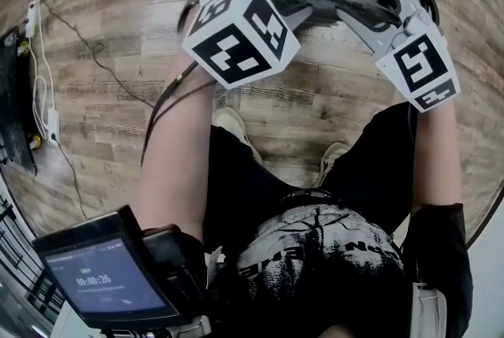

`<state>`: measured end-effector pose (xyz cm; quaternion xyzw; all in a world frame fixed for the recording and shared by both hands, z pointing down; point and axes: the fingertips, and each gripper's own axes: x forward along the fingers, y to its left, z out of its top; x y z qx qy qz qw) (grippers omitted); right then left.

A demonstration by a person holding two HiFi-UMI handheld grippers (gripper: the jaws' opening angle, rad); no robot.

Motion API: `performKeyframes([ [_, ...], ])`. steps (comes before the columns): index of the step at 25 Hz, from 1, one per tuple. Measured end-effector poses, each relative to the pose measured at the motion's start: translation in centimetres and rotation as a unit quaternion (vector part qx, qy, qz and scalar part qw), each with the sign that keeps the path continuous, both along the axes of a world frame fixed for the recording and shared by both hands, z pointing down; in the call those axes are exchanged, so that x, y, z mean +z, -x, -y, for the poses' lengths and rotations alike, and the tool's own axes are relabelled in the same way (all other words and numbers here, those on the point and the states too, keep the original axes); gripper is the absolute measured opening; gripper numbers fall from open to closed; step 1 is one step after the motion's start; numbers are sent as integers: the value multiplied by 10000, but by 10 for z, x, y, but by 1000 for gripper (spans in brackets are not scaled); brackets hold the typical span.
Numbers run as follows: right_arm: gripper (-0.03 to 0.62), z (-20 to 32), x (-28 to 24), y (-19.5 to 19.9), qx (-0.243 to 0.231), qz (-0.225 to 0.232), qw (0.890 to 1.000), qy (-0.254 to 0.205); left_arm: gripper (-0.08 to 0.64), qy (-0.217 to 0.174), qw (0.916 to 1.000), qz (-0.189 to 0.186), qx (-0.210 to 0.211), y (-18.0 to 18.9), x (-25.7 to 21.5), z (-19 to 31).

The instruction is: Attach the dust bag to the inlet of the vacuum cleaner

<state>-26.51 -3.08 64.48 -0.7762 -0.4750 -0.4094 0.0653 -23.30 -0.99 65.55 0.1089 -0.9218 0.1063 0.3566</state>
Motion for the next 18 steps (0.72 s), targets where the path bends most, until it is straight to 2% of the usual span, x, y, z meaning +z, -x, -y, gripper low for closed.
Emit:
performKeyframes([
  [5,210,2,-11,-4,40,-301,9993,219,218,-238,9988,404,-153,-8,-19,0],
  [8,209,3,-28,-10,-135,-440,9975,528,216,-593,9934,901,-380,-17,-37,0],
  [10,206,4,-59,-11,-121,-825,9923,918,207,-945,9829,1450,-636,-20,-64,-1],
  [14,166,15,-151,-19,192,-1869,9706,1507,115,-1264,9467,2805,-951,-32,-153,2],
  [16,133,21,-198,-29,224,-2203,9620,1599,73,-1438,9364,3027,-1045,-47,-196,9],
  [18,102,28,-245,-41,194,-2501,9544,1618,30,-1654,9293,3066,-1226,-64,-240,13],
])
